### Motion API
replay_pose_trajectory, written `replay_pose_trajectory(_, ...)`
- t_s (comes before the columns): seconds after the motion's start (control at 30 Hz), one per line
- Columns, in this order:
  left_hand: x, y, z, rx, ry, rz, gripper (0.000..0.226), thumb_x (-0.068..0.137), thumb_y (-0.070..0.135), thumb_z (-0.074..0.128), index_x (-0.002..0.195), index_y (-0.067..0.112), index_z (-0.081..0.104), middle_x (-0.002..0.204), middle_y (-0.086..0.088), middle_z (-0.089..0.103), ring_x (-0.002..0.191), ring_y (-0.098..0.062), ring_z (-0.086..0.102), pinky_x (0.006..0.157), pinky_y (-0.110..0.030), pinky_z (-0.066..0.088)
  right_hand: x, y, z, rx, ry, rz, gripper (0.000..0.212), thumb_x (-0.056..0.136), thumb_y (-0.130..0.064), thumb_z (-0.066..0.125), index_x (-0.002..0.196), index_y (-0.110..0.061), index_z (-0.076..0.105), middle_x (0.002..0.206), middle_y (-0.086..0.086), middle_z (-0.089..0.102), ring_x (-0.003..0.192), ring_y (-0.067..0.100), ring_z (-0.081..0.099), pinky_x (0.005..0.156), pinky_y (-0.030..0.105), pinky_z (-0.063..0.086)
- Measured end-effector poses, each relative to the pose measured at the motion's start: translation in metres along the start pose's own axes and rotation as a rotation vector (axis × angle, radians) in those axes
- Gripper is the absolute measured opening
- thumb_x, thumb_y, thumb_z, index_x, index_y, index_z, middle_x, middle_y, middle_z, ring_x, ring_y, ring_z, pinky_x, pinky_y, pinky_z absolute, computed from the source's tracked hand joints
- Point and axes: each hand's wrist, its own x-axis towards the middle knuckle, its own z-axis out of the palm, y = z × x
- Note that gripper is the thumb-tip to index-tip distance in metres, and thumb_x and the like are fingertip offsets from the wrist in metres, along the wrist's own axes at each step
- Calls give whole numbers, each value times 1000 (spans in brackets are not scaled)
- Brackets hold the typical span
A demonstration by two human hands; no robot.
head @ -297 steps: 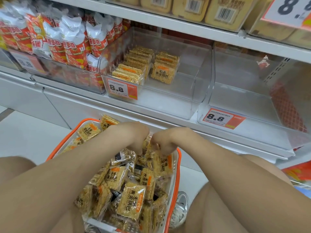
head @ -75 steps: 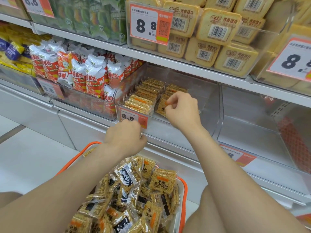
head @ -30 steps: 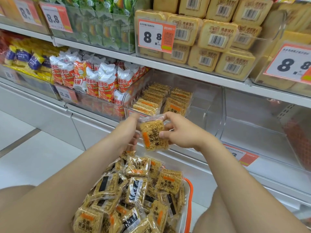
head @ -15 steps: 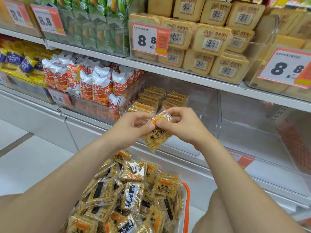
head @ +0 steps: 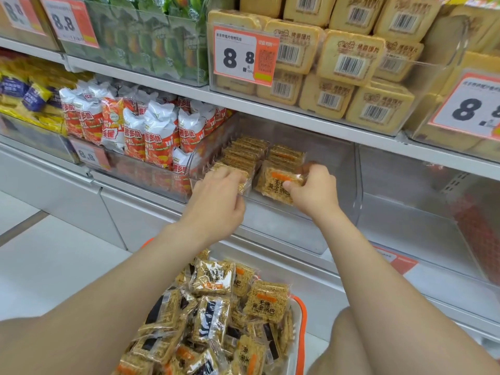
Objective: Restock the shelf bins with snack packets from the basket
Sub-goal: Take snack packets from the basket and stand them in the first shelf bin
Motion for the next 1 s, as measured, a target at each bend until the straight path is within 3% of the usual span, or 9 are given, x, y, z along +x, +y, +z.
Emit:
replay_pose_trajectory(0.2,7,-4,12,147,-96,3,38,96,31,52,131,21,60,133,-1,58,123,-28,52,104,-46,38,21,4,15,-188,-94,91,60,76,-37,92,121,-9,63,124,12,63,110,29,59,80,31,44)
replay_pose_trajectory(0.33,11,-4,15,172,-109,15,39,96,32,49,132,23,59,135,2,58,126,-24,52,108,-46,34,28,-1,28,-263,-89,79,65,78,-39,90,124,-5,58,132,17,55,95,25,48,78,32,41)
replay_pose_trajectory(0.43,13,-5,17,191,-109,14,38,95,33,49,131,23,59,134,2,58,125,-25,52,107,-48,34,33,-4,37,-308,-87,5,61,83,-38,87,123,-3,58,124,19,61,107,31,60,79,33,44)
replay_pose_trajectory(0.57,14,-4,18,199,-108,22,39,95,33,49,132,24,58,133,2,58,123,-25,52,106,-48,35,35,-6,37,-346,-90,-31,59,88,-31,83,131,-3,54,126,19,58,115,34,59,83,35,47)
replay_pose_trajectory(0.7,13,-4,18,202,-102,31,40,96,33,48,133,24,58,134,2,59,123,-25,53,105,-47,36,37,-7,39,-193,-46,54,105,75,-25,91,151,-6,21,131,20,51,119,38,57,91,41,51)
replay_pose_trajectory(0.83,13,-3,18,217,-99,28,40,96,34,48,134,24,58,134,2,59,122,-25,53,105,-47,36,43,-13,39,-119,-231,262,140,74,-23,92,162,-11,-16,157,20,34,141,35,45,107,38,46)
replay_pose_trajectory(0.87,13,-2,18,220,-100,25,39,96,34,48,133,24,58,133,2,59,121,-25,53,105,-48,37,46,-14,36,-156,-278,277,133,78,-25,90,163,-8,-11,159,19,35,142,33,45,109,37,45)
replay_pose_trajectory(0.97,13,0,18,229,-101,18,38,95,33,48,130,23,58,129,1,58,120,-26,53,104,-48,37,51,-18,32,-311,-367,244,86,90,-37,81,155,-3,34,151,13,51,134,30,54,108,37,50)
replay_pose_trajectory(1.0,13,0,19,232,-98,18,38,95,33,47,130,23,57,129,1,58,120,-26,52,104,-48,37,55,-17,33,-323,-355,236,89,89,-39,82,154,-3,34,151,12,50,134,29,54,108,38,50)
